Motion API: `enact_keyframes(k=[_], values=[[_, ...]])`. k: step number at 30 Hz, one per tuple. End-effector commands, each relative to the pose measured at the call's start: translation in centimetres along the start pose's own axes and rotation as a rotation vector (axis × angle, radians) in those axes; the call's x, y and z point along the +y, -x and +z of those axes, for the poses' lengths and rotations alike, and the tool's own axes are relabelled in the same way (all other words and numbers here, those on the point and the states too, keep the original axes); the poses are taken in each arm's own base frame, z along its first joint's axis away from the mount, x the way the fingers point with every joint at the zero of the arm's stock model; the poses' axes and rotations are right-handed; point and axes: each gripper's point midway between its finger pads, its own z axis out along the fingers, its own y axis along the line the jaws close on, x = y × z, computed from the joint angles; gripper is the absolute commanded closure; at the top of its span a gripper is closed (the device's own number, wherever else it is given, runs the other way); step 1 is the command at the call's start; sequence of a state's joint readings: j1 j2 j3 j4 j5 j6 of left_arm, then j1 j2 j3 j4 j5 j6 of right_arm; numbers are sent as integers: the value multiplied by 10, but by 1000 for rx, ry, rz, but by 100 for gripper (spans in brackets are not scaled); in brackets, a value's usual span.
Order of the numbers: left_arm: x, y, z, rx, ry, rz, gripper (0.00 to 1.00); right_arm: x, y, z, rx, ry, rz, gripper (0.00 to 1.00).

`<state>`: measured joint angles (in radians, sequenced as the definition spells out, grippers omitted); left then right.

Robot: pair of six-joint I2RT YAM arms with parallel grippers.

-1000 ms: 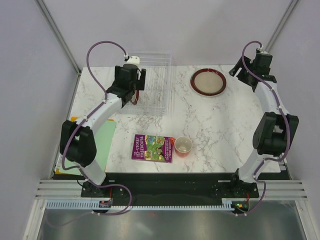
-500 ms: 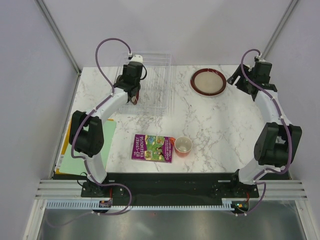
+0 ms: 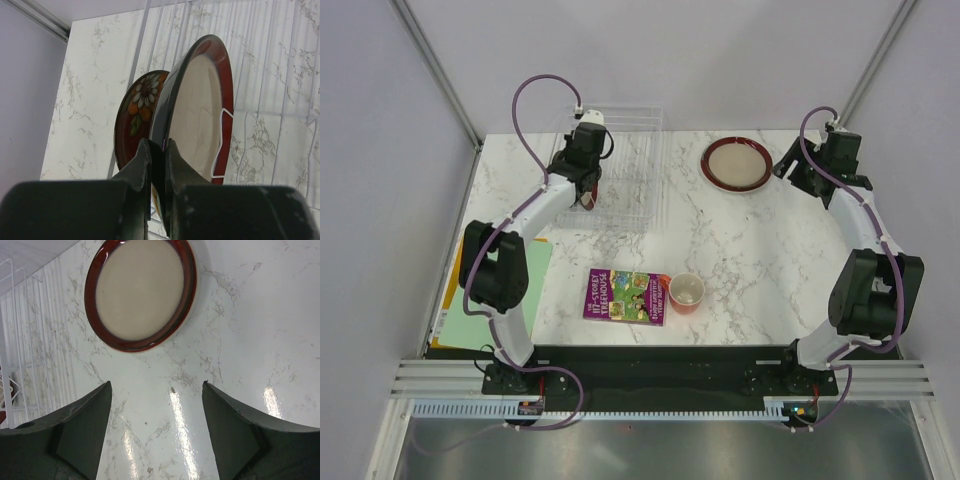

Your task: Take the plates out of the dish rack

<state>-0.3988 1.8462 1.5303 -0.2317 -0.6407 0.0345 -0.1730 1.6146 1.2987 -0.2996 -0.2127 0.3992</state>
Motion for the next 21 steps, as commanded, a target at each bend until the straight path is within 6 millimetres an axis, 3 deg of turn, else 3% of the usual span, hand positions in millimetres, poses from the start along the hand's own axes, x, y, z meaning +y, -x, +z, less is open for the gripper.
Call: enact_keyframes(k=[1,12,18,21], values=[[20,56,-15,-111,130,-80,98,14,11,-17,-54,46,-12,21],[44,101,-46,-189,321,-9,98,22,14,-36,-81,65,-21,21],[52,119,-65,-228,327,-16,98,27,13,-45,-85,82,-23,20],[55,132,-86,-262,295,-34,98,34,12,-51,-79,116,-24,20]])
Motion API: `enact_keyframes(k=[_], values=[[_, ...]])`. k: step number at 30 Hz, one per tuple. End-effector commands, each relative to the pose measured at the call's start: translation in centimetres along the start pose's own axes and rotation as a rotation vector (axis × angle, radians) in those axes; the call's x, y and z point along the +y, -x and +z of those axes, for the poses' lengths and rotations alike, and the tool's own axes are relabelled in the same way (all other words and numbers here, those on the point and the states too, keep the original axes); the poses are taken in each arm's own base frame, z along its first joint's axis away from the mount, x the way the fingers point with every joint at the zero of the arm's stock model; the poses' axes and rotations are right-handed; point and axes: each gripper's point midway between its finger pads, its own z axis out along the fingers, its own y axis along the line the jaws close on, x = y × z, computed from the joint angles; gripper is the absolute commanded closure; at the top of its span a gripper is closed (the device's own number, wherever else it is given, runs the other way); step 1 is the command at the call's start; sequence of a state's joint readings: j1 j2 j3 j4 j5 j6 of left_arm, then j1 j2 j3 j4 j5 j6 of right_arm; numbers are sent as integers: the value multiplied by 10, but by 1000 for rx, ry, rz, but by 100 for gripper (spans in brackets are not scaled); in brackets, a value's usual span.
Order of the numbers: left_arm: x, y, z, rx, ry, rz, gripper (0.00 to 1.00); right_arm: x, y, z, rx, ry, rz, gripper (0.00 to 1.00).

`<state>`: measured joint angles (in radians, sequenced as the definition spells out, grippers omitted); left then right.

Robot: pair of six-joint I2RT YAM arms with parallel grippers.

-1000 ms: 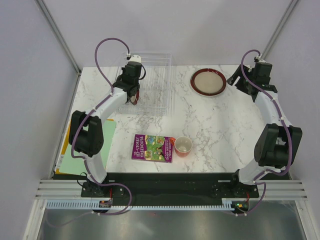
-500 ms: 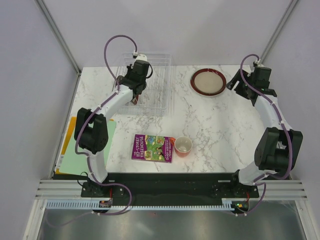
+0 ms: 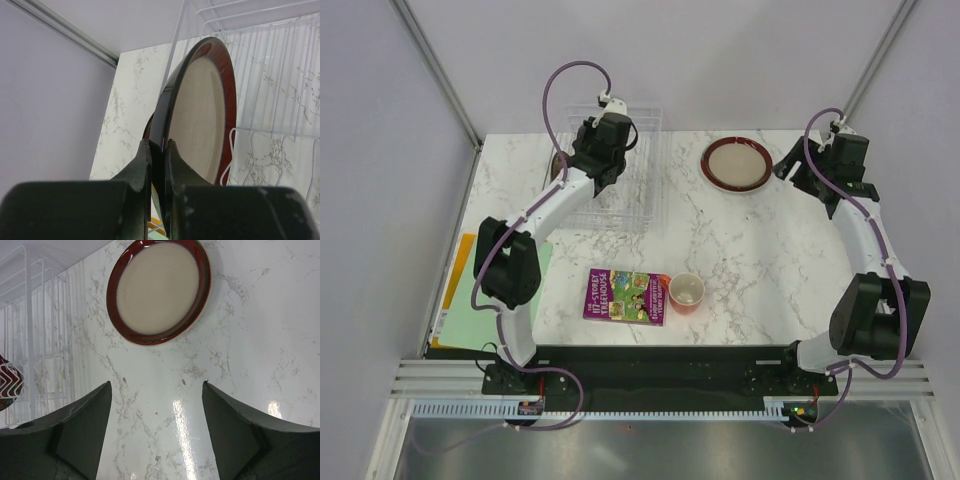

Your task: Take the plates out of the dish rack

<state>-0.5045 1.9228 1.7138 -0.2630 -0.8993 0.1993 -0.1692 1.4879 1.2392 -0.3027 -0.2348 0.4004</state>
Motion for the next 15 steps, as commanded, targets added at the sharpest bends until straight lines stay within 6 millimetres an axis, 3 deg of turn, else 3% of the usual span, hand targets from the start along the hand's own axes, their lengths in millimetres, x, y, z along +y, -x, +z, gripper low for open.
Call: enact_keyframes(k=[1,7,11,15], values=[[81,83,-51,-178,127,-204,98,22,9,-18,-31,81,-5,20],[95,112,-105,-244,47,-239,98,57,8,-34,-30,196,-16,19],[84,122,-132,-258,-122,-343,98,88,3,-44,-17,309,-19,19],[55,122,-153,-250,-372,-429,98,123,-6,-53,2,458,-15,18]])
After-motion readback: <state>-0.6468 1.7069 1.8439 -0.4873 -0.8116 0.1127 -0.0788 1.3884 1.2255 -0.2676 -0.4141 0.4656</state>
